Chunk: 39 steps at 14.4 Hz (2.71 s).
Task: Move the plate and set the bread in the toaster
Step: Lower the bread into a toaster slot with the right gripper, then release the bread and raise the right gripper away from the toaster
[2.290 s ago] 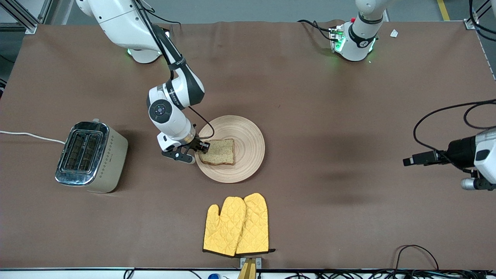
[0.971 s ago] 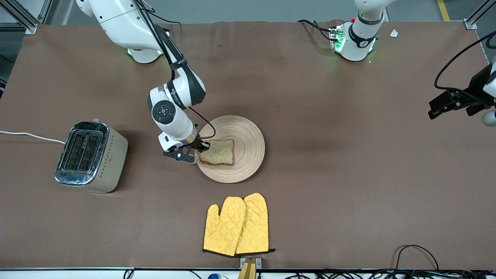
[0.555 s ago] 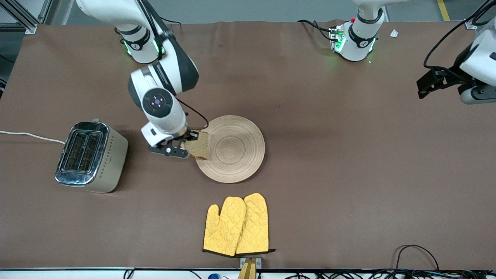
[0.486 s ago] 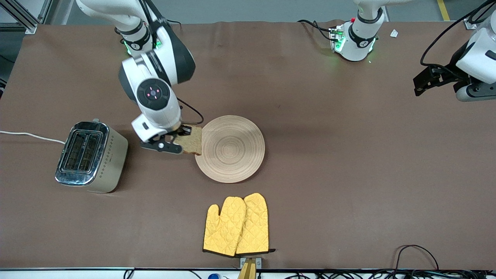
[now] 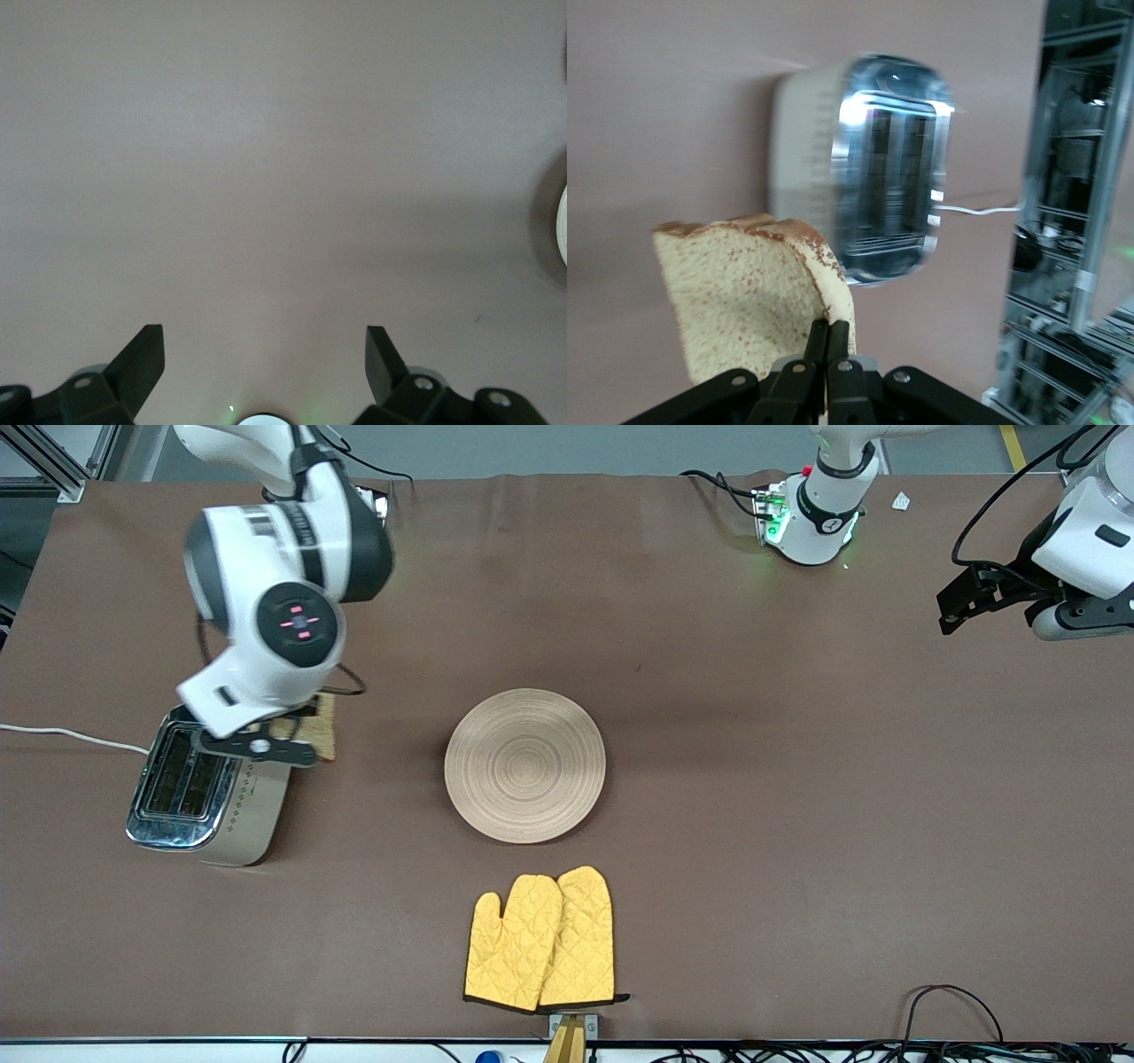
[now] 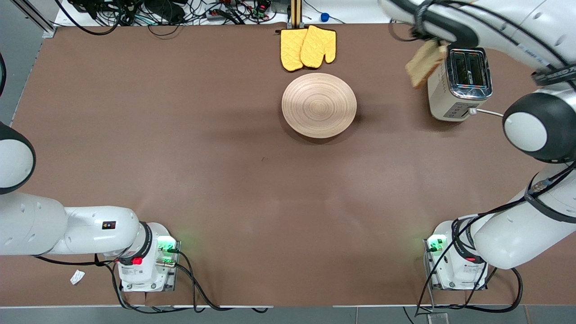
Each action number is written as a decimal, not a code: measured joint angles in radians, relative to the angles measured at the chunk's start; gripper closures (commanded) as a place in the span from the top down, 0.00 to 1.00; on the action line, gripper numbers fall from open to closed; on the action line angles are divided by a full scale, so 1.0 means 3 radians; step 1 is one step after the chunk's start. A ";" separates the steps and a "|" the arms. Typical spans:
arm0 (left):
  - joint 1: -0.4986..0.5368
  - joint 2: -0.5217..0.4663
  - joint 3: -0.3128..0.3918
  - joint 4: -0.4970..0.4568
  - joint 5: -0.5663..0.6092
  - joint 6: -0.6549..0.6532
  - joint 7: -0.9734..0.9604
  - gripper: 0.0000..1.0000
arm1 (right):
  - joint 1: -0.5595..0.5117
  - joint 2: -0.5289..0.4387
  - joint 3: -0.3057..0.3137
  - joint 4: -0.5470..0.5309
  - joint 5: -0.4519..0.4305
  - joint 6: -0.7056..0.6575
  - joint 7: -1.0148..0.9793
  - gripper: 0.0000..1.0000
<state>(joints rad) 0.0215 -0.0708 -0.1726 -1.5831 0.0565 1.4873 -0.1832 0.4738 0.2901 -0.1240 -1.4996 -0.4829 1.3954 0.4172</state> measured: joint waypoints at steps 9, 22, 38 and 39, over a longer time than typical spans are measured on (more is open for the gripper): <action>-0.0014 0.0001 -0.0013 -0.0031 -0.0193 0.0011 0.0297 1.00 | -0.0493 0.0110 -0.0062 -0.0046 -0.0918 -0.0085 -0.0053 0.00; -0.0002 0.0015 0.0000 -0.0040 -0.0212 0.0024 0.0400 1.00 | -0.0500 0.0420 -0.0032 -0.0141 -0.1204 0.0165 0.0468 0.00; -0.0002 0.0026 0.0000 -0.0050 -0.0212 0.0024 0.0400 1.00 | -0.0391 0.0660 -0.0021 -0.0222 -0.1197 0.0405 0.0955 0.28; -0.0001 0.0026 0.0000 -0.0050 -0.0212 0.0024 0.0400 1.00 | -0.0414 0.0686 -0.0021 -0.0226 -0.1162 0.0423 0.0959 0.53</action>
<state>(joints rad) 0.0212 -0.0631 -0.1726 -1.5982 -0.0071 1.4944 -0.0631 0.3495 0.4959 -0.1302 -1.5673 -0.8313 1.5224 0.7049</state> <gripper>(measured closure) 0.000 0.943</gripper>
